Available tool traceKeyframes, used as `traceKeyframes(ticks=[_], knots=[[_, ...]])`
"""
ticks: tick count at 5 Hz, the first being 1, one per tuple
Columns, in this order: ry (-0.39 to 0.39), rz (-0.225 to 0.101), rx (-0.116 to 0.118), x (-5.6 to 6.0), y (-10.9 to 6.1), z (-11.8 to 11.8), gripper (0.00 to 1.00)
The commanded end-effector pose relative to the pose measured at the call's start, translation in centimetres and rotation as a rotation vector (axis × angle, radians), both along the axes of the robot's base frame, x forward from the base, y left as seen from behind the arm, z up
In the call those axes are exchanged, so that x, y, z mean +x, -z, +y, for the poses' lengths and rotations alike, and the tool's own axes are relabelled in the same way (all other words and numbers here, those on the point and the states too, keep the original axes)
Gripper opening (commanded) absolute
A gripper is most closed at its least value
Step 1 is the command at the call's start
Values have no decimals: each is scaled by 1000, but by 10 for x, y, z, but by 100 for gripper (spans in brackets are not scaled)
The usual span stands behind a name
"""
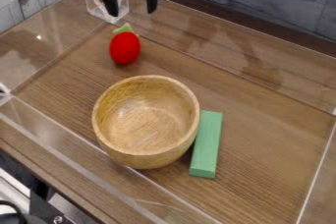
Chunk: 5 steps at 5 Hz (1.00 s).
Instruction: Move the red fruit to the left
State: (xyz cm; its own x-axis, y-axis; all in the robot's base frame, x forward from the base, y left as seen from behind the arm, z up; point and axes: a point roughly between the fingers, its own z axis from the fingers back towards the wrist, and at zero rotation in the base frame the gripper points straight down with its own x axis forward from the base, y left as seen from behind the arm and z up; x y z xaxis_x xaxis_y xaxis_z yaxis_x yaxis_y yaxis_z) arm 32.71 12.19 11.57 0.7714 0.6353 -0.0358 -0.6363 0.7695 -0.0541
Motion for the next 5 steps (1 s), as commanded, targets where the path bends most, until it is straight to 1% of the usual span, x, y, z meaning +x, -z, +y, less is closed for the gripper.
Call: traceKeyframes(ticks=[1, 2, 3, 4, 5], knots=[[-75, -56, 38, 6, -32, 14, 100], [-136, -54, 45, 9, -40, 19, 100], [-192, -52, 49, 16, -40, 19, 0], [-224, -52, 52, 28, -36, 16, 0], [-267, -50, 51, 40, -32, 7, 0]])
